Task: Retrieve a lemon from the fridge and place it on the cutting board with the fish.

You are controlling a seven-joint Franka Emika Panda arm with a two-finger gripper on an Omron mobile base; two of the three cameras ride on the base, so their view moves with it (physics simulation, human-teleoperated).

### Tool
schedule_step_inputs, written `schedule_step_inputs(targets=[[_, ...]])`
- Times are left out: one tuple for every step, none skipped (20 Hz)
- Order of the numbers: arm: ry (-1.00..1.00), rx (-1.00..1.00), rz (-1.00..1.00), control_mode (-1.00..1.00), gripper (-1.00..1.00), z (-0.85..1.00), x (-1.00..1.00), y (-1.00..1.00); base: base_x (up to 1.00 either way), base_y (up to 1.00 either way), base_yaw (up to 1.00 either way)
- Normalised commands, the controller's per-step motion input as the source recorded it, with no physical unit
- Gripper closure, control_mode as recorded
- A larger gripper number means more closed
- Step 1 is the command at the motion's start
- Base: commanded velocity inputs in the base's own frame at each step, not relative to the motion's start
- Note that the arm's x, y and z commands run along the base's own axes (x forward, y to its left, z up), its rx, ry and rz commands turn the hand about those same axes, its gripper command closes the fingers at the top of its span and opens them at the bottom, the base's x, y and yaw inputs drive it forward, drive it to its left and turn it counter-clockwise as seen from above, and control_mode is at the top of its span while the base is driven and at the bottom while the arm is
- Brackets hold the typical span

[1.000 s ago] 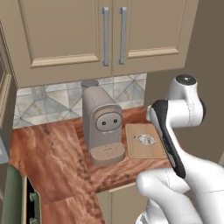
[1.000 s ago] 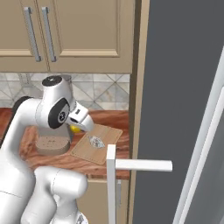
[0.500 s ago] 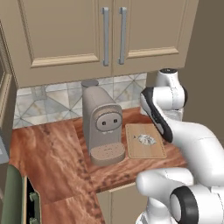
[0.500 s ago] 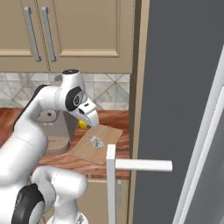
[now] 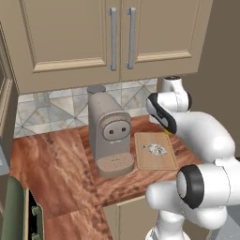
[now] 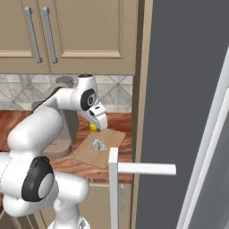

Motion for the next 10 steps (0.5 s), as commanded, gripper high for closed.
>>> schedule_step_inputs(targets=[[0.00, 0.00, 0.00, -1.00, 1.00, -0.46, 0.24, -0.29, 0.00, 0.00, 0.00], [0.00, 0.00, 0.00, -1.00, 1.00, -0.49, 0.20, -0.22, 0.00, 0.00, 0.00], [0.00, 0.00, 0.00, -1.00, 1.00, -0.52, 0.19, -0.14, 0.00, 0.00, 0.00], [0.00, 0.00, 0.00, -1.00, 1.00, -0.45, 0.18, -0.09, 0.00, 0.00, 0.00], [0.00, 0.00, 0.00, -1.00, 1.00, -0.40, 0.24, -0.06, 0.00, 0.00, 0.00], [-0.03, 0.00, 0.00, -1.00, 1.00, -0.31, 0.19, 0.00, 0.00, 0.00, 0.00], [-0.01, 0.00, 0.00, -1.00, 1.00, -0.29, 0.22, 0.00, 0.00, 0.00, 0.00], [0.00, 0.00, 0.00, -1.00, 1.00, -0.26, 0.31, 0.00, 0.00, 0.00, 0.00], [0.00, 0.00, 0.00, -1.00, 1.00, -0.24, 0.33, 0.00, 0.00, 0.00, 0.00], [0.00, 0.00, 0.00, -1.00, 1.00, -0.21, 0.32, 0.00, 0.00, 0.00, 0.00]])
